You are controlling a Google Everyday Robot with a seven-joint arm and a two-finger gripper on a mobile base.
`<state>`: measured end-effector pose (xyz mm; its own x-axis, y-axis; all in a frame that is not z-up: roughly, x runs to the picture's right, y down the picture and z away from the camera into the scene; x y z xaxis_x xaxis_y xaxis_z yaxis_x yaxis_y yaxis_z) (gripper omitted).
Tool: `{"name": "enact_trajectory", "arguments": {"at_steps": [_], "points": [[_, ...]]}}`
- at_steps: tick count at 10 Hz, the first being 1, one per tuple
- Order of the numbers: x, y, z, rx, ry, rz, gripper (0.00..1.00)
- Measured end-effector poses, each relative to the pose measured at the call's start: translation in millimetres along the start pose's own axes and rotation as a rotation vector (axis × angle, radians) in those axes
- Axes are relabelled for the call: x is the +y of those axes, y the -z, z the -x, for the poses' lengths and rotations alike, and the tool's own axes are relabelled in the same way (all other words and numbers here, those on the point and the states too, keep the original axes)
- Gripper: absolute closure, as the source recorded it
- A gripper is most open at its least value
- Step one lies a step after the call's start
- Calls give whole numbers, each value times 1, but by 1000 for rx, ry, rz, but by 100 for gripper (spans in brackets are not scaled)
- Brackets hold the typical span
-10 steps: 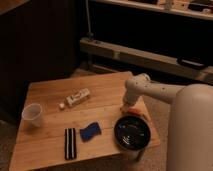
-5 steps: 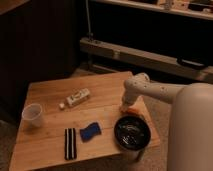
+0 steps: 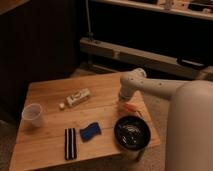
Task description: Place the pepper in the ceramic cup
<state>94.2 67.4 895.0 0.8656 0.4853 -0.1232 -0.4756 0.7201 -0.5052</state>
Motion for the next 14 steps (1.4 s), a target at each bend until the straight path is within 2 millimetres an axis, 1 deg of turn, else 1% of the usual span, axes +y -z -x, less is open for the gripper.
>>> {"name": "enact_trajectory", "arguments": {"at_steps": [1,3,4,5,6,7,9,11,12,14], "points": [[-4,15,12,-17,-3,0,82],[-1,45,60,-65,14,19,82],[6,55,93,-90,34,40,82],[15,59,115,-104,56,56,82],[28,62,144,-122,88,78,82],[43,64,168,-136,119,99,82],[79,67,217,-167,191,148,82],[131,72,270,-208,279,211,82],[155,75,288,-226,321,240,82],[189,82,316,-261,382,281,82]]}}
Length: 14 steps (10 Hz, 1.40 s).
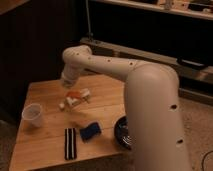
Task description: Place the pepper in the ceramic cup
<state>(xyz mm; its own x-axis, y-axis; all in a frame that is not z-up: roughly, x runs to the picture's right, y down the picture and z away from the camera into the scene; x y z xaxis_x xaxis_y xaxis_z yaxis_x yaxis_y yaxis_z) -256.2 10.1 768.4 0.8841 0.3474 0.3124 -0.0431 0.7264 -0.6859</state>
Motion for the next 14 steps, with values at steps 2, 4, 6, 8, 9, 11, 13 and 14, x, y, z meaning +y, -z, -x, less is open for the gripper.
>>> {"name": "enact_trajectory", "arguments": {"at_steps": [2,4,6,8,9,11,13,14], "points": [[17,-9,53,-55,86,47,82],[27,-5,91,-118,155,84,82],[46,-5,120,-178,204,133,82],[69,-6,143,-247,232,228,82],[79,-6,149,-272,245,264,82],[104,-11,161,-292,282,313,82],[131,-21,171,-299,330,343,82],[141,-28,174,-306,358,358,82]]}}
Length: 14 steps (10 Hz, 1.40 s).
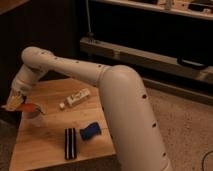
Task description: Place the pepper in the ceramic cup
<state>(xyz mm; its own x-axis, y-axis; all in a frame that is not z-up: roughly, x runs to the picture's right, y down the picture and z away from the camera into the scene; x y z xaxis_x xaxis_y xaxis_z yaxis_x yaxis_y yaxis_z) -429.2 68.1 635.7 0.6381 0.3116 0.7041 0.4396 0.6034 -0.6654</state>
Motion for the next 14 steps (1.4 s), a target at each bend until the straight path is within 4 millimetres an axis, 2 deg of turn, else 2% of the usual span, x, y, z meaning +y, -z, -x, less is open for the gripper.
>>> {"name": "enact_trajectory", "arguments": {"at_steps": [3,5,7,10,14], "points": [[0,-22,-3,-15,51,19,82],[-9,-28,-4,-34,75,20,82],[-12,-40,5,5,127,19,82],[-17,-44,12,42,170,7,82],[-32,-37,-2,13,160,-2,82]]}}
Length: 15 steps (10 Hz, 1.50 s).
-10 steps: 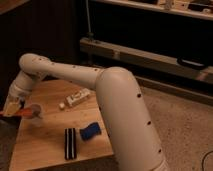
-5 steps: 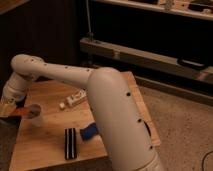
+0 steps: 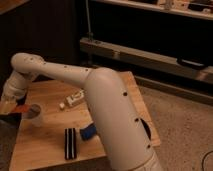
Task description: Place the pepper in the ceramic cup
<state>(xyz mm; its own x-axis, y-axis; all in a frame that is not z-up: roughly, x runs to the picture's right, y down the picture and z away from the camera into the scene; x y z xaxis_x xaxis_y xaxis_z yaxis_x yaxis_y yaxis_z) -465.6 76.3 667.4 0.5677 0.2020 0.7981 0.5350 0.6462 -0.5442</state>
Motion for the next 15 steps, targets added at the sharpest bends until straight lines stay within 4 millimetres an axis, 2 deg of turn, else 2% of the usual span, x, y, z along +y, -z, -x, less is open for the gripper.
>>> {"name": "enact_trajectory", "arguments": {"at_steps": [7,8,9,12,15], "points": [[-6,4,-40,-49,-62,3,82],[-5,4,-43,-52,-70,7,80],[-4,4,-47,-57,-80,13,68],[-3,8,-53,-64,-95,16,41],[-2,8,-57,-67,-113,17,40]]}}
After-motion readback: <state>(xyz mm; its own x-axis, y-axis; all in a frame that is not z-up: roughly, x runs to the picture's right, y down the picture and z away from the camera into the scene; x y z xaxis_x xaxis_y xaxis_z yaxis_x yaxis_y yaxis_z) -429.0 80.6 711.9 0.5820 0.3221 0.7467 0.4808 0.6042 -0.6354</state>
